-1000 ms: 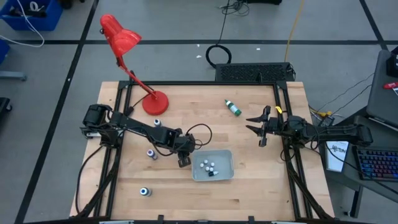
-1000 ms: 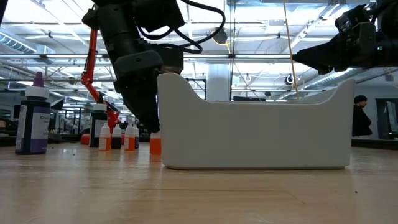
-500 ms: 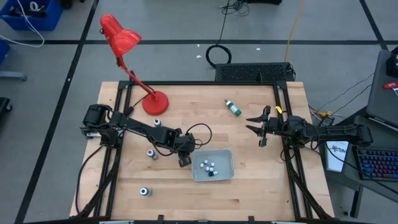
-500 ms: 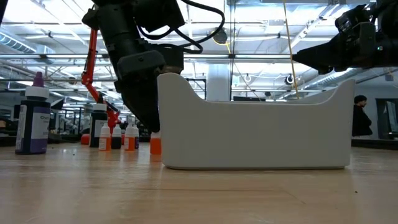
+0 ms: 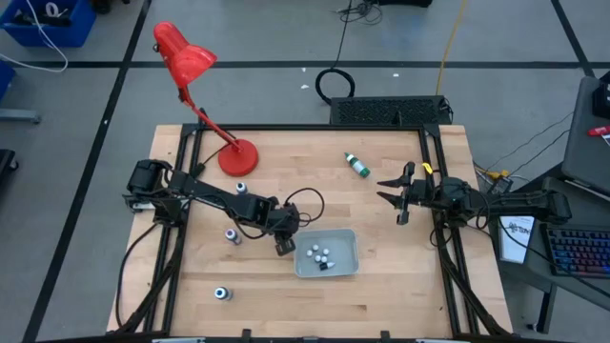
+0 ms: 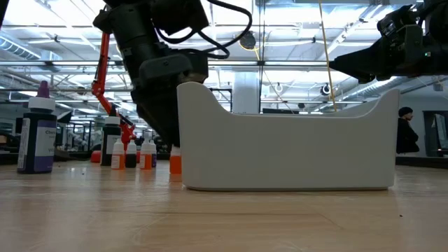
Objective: Pick & Place food coloring
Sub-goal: Put the small orange food coloring bottle into the gray bin
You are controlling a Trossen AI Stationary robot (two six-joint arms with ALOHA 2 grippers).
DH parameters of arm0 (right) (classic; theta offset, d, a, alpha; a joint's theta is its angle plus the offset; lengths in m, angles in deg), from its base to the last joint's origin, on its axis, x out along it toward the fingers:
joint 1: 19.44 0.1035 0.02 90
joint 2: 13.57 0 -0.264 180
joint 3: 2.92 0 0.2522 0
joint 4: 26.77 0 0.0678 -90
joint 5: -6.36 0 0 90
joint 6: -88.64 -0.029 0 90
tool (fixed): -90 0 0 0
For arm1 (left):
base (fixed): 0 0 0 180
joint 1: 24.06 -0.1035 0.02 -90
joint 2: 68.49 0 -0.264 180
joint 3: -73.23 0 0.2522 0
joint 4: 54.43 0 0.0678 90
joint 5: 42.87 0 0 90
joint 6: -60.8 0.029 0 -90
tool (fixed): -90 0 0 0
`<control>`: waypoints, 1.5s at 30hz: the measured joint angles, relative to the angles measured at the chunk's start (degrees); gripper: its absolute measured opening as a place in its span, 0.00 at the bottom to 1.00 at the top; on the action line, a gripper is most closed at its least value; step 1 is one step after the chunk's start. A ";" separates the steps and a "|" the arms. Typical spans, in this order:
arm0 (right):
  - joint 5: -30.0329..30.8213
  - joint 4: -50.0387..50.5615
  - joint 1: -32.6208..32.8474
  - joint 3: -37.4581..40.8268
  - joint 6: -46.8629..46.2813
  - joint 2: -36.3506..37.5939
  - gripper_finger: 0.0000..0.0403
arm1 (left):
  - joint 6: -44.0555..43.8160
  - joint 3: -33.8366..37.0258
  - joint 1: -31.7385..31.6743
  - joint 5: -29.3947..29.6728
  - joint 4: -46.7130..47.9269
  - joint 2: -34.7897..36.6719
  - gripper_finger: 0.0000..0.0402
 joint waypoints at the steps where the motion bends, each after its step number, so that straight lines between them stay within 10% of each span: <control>1: 0.00 -0.01 0.01 0.00 -0.01 0.01 0.29 | 0.09 0.00 0.00 0.00 -0.11 0.00 0.30; 20: -0.01 0.01 0.01 0.00 0.00 0.01 0.29 | 0.69 0.02 -0.02 -0.06 0.34 -2.53 0.48; 45: 0.00 -0.01 -0.02 0.00 0.01 -0.04 0.29 | 3.44 0.00 -0.09 -0.07 -1.17 -1.90 0.38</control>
